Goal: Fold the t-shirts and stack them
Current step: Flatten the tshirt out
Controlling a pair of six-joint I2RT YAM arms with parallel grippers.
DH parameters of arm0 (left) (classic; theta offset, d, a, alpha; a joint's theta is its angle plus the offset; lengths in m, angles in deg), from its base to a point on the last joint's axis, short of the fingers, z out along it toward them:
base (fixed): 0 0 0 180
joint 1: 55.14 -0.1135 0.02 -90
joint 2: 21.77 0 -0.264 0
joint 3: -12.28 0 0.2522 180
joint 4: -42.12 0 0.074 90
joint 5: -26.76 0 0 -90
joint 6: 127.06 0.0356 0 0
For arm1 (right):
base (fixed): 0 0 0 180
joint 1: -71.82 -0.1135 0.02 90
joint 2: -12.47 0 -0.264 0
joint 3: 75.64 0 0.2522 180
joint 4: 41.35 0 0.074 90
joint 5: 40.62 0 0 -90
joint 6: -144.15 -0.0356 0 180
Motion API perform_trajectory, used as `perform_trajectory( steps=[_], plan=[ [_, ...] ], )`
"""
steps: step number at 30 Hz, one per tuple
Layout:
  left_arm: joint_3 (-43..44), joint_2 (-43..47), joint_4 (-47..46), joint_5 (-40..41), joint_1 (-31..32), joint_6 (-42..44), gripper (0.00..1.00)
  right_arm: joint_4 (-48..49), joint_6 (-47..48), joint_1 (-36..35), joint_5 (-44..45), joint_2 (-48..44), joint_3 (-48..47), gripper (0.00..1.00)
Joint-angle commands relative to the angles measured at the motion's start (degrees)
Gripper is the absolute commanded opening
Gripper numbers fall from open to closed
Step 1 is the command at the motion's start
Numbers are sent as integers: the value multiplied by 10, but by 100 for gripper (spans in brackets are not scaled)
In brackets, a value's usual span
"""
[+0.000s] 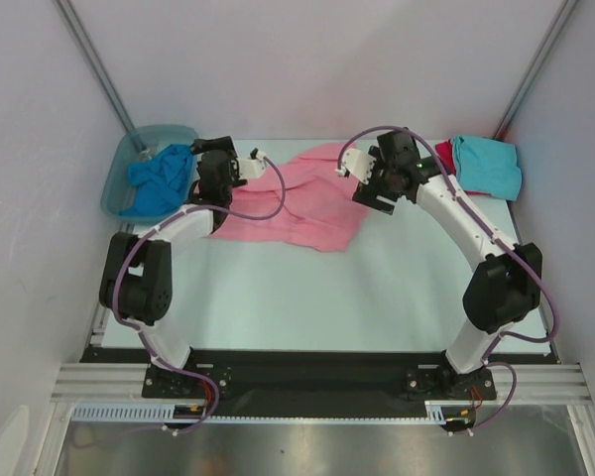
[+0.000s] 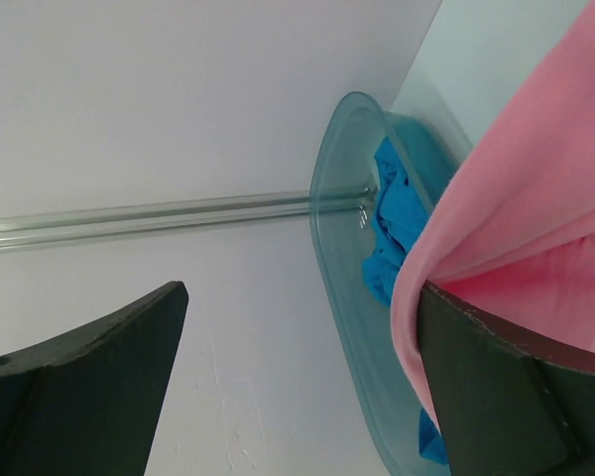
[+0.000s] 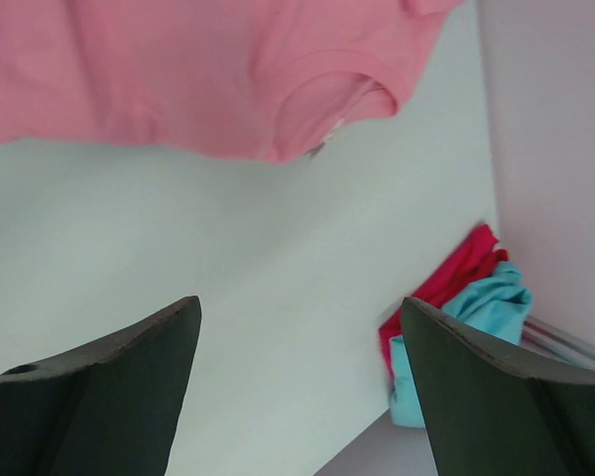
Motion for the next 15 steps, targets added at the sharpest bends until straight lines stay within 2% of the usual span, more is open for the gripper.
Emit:
perform_trajectory(
  steps=[1,4,5,7,8,11,15],
  plan=[
    [26,-2,5,22,12,-16,100,-79,9,-15,-41,-10,-2,87],
    [54,-47,-53,78,13,9,100,-79,11,-21,-30,-12,12,86],
    [66,-60,-117,103,13,26,100,-75,11,-23,-27,-13,14,85],
    [68,-94,-232,98,11,59,100,-63,7,-23,-23,-13,16,85],
    [83,-105,-256,82,11,56,100,-61,6,-25,-21,-12,16,85],
    [122,-134,-245,14,5,18,100,-48,6,-24,-20,-9,15,85],
    [221,-247,-331,45,3,45,100,-42,5,-25,-19,-10,16,85]
  ],
)
